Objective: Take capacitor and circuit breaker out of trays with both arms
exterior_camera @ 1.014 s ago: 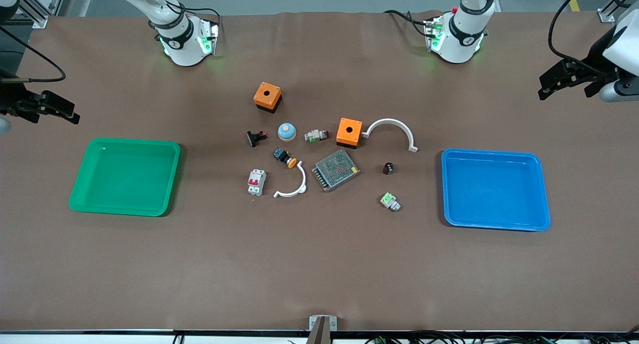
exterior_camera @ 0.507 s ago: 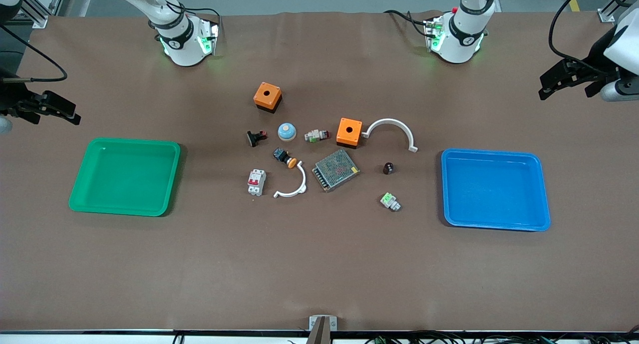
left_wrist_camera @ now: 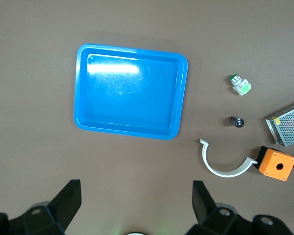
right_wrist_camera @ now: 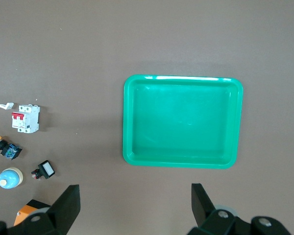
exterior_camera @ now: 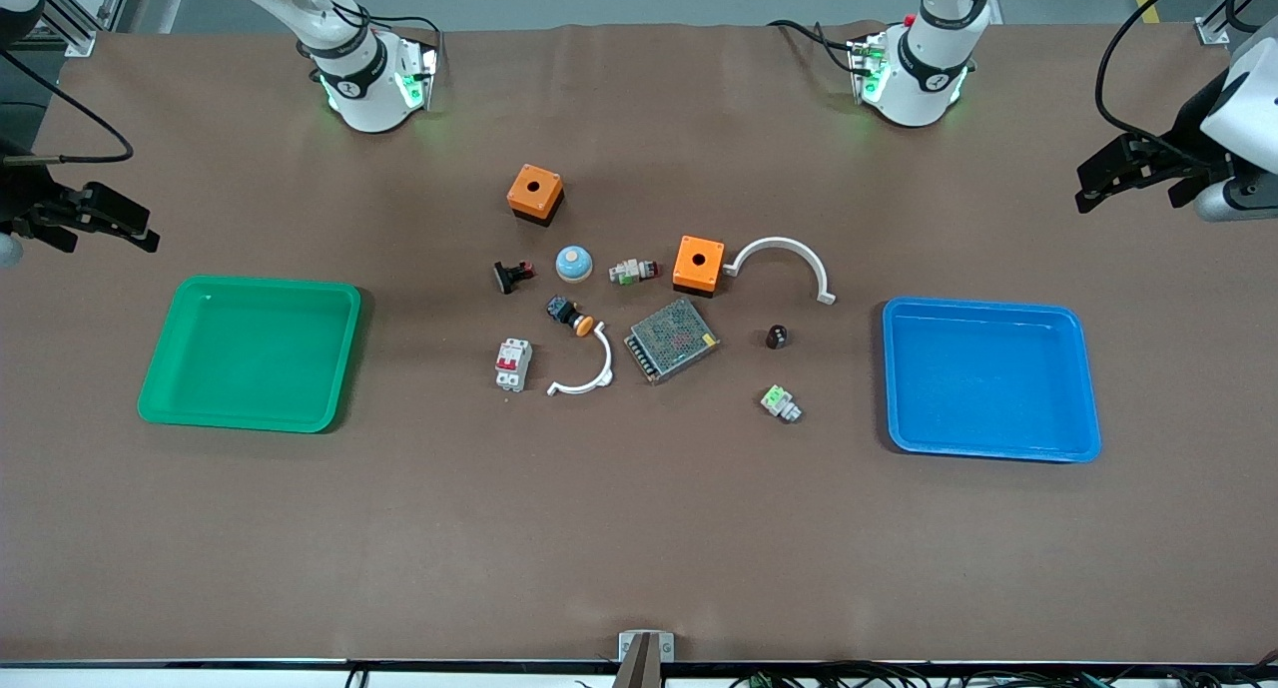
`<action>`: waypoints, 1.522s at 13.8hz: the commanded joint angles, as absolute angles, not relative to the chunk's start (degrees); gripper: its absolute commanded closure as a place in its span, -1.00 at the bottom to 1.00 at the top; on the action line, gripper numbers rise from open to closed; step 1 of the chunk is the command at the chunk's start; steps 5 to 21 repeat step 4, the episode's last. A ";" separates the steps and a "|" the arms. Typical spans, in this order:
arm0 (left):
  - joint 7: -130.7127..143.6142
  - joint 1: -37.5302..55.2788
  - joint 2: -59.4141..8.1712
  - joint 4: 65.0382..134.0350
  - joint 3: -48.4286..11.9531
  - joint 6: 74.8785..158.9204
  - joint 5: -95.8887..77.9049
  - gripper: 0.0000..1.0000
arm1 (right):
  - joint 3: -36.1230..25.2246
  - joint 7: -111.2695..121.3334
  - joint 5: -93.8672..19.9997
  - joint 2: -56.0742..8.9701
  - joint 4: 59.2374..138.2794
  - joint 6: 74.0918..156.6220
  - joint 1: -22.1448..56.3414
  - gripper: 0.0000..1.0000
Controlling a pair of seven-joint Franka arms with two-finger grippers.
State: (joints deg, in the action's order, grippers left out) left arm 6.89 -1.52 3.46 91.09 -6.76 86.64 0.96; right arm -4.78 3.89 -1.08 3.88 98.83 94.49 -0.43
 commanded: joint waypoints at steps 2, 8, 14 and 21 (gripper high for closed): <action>7.38 -1.32 1.50 87.81 -7.73 86.31 2.46 -1.00 | -4.57 4.75 -1.49 5.63 100.81 95.10 -0.79 -1.00; 7.29 -1.41 0.79 87.45 -7.73 86.31 2.37 -1.00 | -4.57 4.75 -1.49 5.63 100.81 95.01 -0.79 -1.00; 7.29 -1.41 0.79 87.45 -7.73 86.31 2.37 -1.00 | -4.57 4.75 -1.49 5.63 100.81 95.01 -0.79 -1.00; 7.29 -1.41 0.79 87.45 -7.73 86.31 2.37 -1.00 | -4.57 4.75 -1.49 5.63 100.81 95.01 -0.79 -1.00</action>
